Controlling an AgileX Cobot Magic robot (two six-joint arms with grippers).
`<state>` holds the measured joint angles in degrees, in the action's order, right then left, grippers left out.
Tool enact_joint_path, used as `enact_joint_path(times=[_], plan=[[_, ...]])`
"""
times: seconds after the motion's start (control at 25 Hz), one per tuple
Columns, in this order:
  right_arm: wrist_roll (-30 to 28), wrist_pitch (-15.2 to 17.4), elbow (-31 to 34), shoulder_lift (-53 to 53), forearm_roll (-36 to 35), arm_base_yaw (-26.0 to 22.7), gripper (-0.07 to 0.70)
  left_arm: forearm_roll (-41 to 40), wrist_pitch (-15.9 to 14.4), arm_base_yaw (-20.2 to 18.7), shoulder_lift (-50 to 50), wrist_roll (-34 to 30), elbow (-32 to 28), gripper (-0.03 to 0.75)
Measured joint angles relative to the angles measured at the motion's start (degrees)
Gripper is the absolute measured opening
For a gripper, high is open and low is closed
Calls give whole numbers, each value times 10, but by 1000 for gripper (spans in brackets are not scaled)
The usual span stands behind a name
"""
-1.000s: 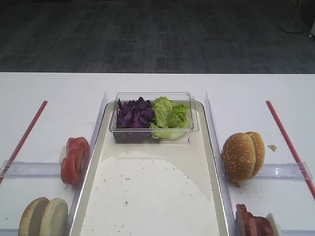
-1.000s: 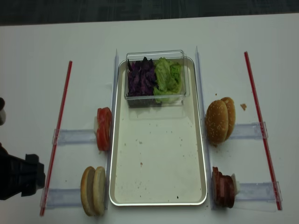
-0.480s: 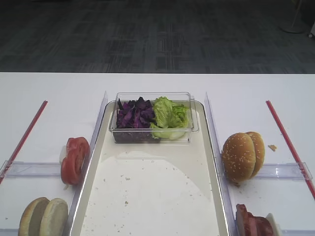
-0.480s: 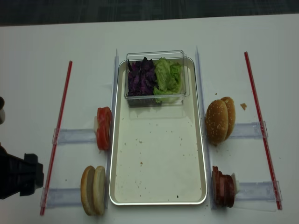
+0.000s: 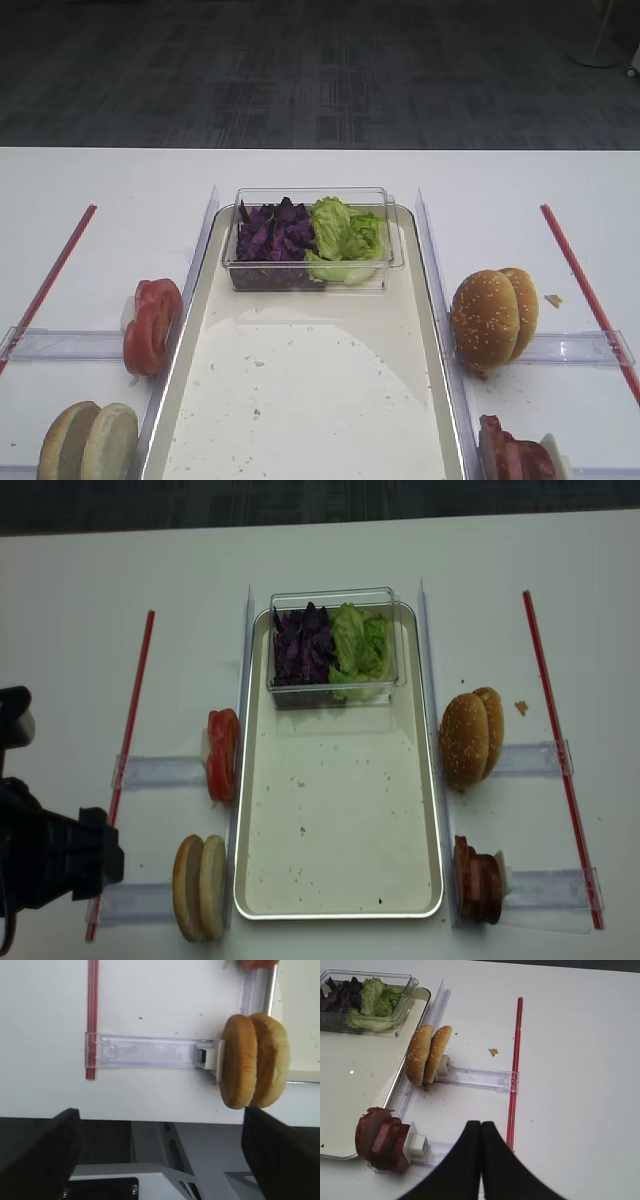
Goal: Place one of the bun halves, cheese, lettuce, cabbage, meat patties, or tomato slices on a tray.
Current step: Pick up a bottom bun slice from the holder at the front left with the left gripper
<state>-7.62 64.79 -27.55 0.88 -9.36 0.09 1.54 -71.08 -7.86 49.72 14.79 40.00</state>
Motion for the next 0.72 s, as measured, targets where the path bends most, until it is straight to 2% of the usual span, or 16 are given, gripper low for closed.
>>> enact_joint_path(times=[0.04,0.08,0.12,0.24,0.48,0.6,0.72], plan=[[0,0,0,0,0,0,364,-4,0,-20,0,20,0,597],[0,0,0,0,0,0,364,-12,0,-61,2,57,0,595],[0,0,0,0,0,0,364,-12,0,-61,2,57,0,595],[0,0,0,0,0,0,364,-15,0,-131,24,115,0,589],[0,0,0,0,0,0,364,-35,5,-289,97,239,26,589],[0,0,0,0,0,0,364,-58,5,-349,139,289,55,589],[0,0,0,0,0,0,364,-60,12,-384,179,319,79,588]])
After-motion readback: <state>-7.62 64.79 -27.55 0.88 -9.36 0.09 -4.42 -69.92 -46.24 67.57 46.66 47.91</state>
